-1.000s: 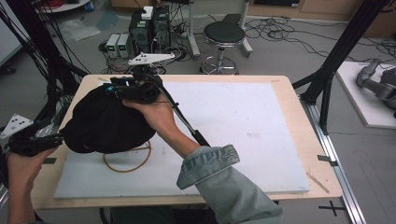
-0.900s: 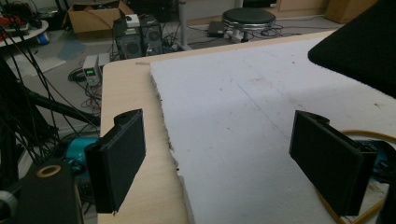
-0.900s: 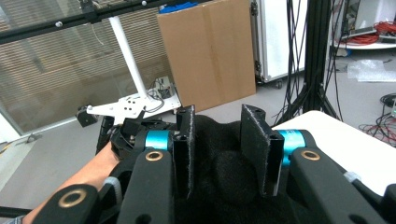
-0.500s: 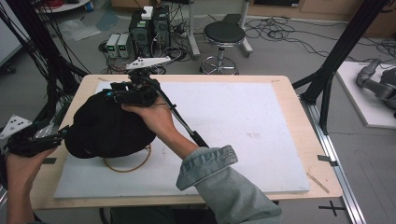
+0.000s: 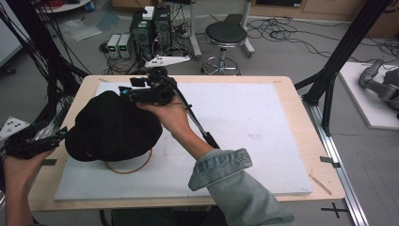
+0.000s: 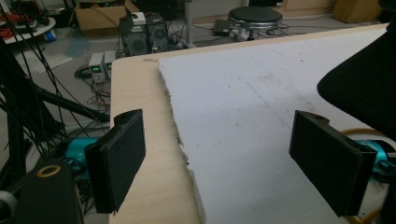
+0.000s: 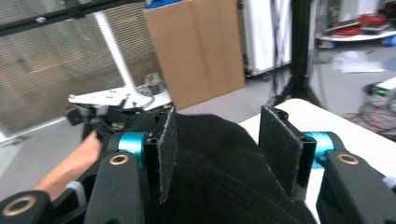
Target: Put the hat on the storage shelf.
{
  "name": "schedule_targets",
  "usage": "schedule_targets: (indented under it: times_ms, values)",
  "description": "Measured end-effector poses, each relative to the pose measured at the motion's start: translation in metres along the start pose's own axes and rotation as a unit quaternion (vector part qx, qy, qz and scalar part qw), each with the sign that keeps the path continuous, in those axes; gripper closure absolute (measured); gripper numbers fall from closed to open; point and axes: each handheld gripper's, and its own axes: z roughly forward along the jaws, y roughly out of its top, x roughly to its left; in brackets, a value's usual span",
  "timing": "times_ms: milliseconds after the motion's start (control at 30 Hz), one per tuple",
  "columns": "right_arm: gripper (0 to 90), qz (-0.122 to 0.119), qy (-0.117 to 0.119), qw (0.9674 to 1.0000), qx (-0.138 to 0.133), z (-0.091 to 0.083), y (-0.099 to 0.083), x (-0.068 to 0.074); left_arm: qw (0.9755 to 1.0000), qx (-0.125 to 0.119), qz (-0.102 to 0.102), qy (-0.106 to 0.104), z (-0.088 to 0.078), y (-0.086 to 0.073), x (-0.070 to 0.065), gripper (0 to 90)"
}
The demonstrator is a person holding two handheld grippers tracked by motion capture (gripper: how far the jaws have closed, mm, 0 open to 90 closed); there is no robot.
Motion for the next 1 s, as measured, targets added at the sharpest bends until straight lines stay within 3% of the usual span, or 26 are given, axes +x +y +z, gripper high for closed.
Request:
schedule_targets:
  times_ms: [300,500,733,1000]
  values:
    - [39.6,0.014,-0.055,0.9983,-0.014,-0.053,-0.014,-0.028,1.0,0.003,0.001,-0.001,0.002,0.001,-0.001,18.9]
    - [32.0,0.022,-0.105,0.9939,-0.022,-0.093,-0.027,-0.045,1.0,0.004,0.002,-0.003,0.004,0.001,-0.001,19.0]
    - [23.6,0.053,-0.169,0.9836,-0.038,-0.145,-0.051,-0.062,1.0,0.005,0.001,-0.006,0.007,0.0,-0.001,18.9]
    - [17.6,0.047,-0.246,0.9669,-0.048,-0.201,-0.08,-0.072,0.9999,0.008,0.005,-0.009,0.008,-0.001,-0.003,19.0]
